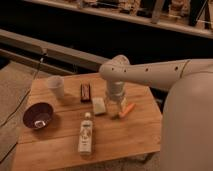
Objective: Place the pepper in the ceramic bowl
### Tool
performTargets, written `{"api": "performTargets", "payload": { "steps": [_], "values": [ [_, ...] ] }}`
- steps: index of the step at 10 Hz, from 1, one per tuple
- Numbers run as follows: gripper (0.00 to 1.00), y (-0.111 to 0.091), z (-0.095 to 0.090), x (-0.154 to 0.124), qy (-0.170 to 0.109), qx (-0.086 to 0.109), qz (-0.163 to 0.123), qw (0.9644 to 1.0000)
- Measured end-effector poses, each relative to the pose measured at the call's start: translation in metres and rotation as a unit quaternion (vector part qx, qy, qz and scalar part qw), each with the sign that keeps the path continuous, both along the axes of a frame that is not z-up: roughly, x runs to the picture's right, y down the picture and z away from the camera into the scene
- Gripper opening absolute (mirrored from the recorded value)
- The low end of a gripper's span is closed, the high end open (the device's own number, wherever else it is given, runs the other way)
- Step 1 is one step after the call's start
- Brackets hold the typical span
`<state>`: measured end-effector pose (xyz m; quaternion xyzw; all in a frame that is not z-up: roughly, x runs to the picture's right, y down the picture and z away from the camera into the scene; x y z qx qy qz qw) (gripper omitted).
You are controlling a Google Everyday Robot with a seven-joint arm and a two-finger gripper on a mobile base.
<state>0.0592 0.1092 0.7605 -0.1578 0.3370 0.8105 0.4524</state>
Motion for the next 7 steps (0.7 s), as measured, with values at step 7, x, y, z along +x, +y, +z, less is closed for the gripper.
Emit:
{"api": "performTargets", "payload": {
  "steps": [7],
  "values": [
    [0.65, 0.010, 0.037, 0.025, 0.016, -0.018, 0.009, 0.9997]
  ]
}}
